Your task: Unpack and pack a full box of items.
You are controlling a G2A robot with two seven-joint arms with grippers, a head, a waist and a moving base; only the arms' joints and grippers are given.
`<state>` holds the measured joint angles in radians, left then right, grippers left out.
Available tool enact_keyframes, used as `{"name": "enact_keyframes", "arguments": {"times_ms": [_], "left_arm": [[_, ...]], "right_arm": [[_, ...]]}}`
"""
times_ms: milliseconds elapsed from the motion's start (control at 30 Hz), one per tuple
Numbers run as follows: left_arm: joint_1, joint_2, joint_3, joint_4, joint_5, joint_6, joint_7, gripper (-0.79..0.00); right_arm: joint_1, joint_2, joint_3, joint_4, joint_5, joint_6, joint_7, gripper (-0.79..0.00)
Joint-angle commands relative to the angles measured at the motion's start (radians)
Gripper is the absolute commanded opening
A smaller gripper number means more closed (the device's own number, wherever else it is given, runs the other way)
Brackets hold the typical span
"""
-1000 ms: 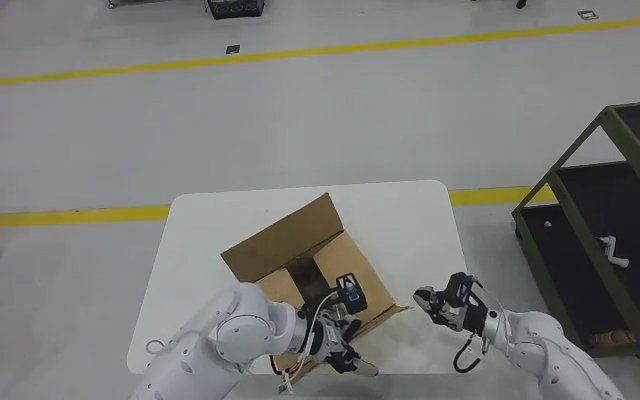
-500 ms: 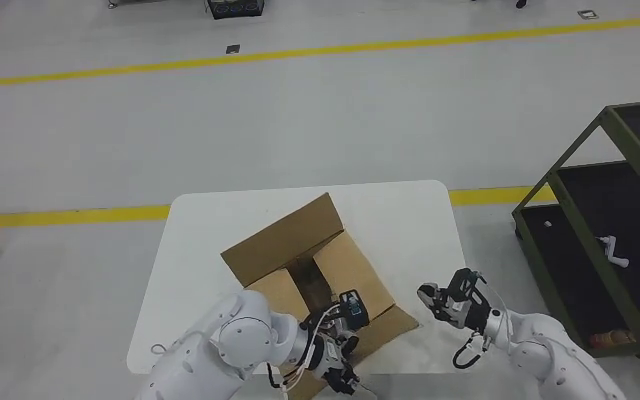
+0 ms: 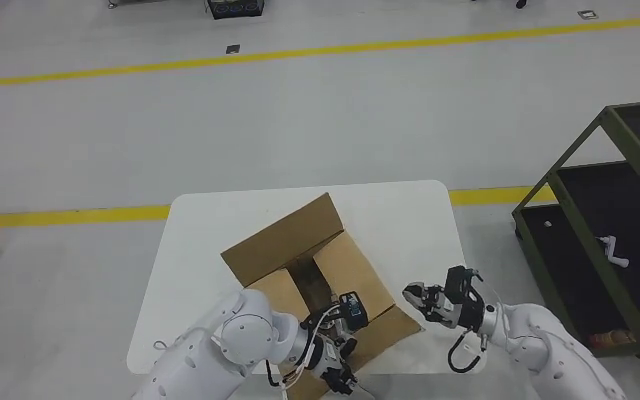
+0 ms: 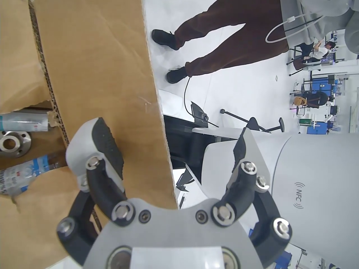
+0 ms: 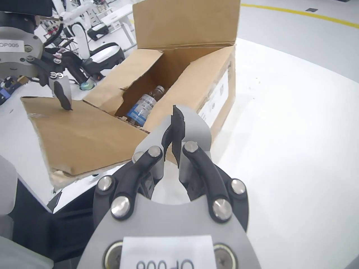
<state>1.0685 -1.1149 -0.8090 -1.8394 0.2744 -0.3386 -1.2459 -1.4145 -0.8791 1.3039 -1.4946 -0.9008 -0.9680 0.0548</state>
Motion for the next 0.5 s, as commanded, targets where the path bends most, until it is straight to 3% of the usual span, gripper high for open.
{"name": "enact_keyframes", "arguments": {"times_ms": [0,467], "left_arm": [[-0.002,0.001,0.001,0.001,0.0,0.0,0.001,0.0],[-0.018,0.012,-0.046,0.002,0.01,0.006,0.084,0.0]], "right_arm": [[0.005,0.001,-0.002,-0.004,-0.017,-0.036,0.011,-0.785],[0.051,0.023,-0.109,-0.006,-0.062,-0.044,0.062,-0.785]]}}
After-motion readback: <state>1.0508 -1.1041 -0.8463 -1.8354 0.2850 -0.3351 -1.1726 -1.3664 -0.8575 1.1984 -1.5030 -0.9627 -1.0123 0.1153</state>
